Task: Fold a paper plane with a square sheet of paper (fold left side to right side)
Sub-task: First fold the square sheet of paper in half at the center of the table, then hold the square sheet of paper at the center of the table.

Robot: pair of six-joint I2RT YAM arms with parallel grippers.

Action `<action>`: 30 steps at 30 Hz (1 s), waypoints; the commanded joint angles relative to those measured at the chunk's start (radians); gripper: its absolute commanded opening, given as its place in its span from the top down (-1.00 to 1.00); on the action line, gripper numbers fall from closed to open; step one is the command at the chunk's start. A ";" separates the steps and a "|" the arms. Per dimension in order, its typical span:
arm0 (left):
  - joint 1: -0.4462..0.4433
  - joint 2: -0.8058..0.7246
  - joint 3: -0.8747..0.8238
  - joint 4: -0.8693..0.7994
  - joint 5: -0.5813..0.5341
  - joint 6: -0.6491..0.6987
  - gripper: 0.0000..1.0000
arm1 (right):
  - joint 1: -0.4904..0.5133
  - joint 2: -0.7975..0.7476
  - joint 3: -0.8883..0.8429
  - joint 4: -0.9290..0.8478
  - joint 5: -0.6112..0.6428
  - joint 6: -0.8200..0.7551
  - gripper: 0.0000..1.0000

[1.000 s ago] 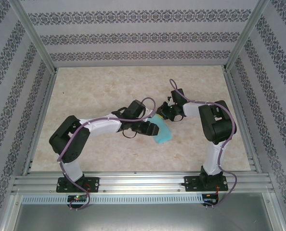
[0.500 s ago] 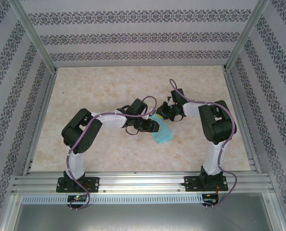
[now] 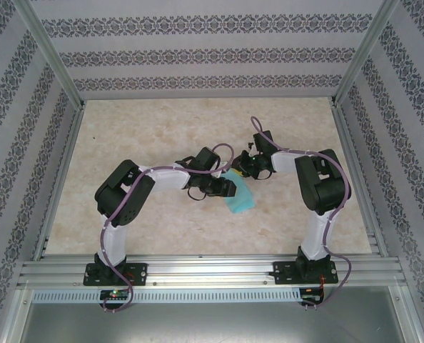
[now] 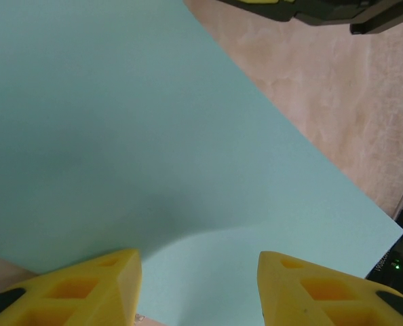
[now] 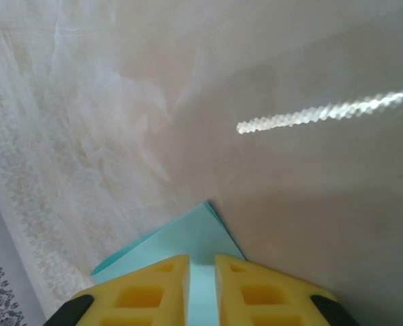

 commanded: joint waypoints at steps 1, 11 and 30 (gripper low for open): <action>0.003 0.036 0.001 -0.076 -0.055 0.028 0.00 | -0.020 -0.084 0.041 -0.040 0.021 -0.046 0.51; 0.003 0.041 0.013 -0.097 -0.069 0.023 0.00 | -0.070 -0.366 -0.098 -0.209 0.020 -0.113 0.53; 0.002 0.029 0.018 -0.110 -0.081 0.010 0.00 | 0.033 -0.330 -0.282 -0.218 -0.044 -0.091 0.79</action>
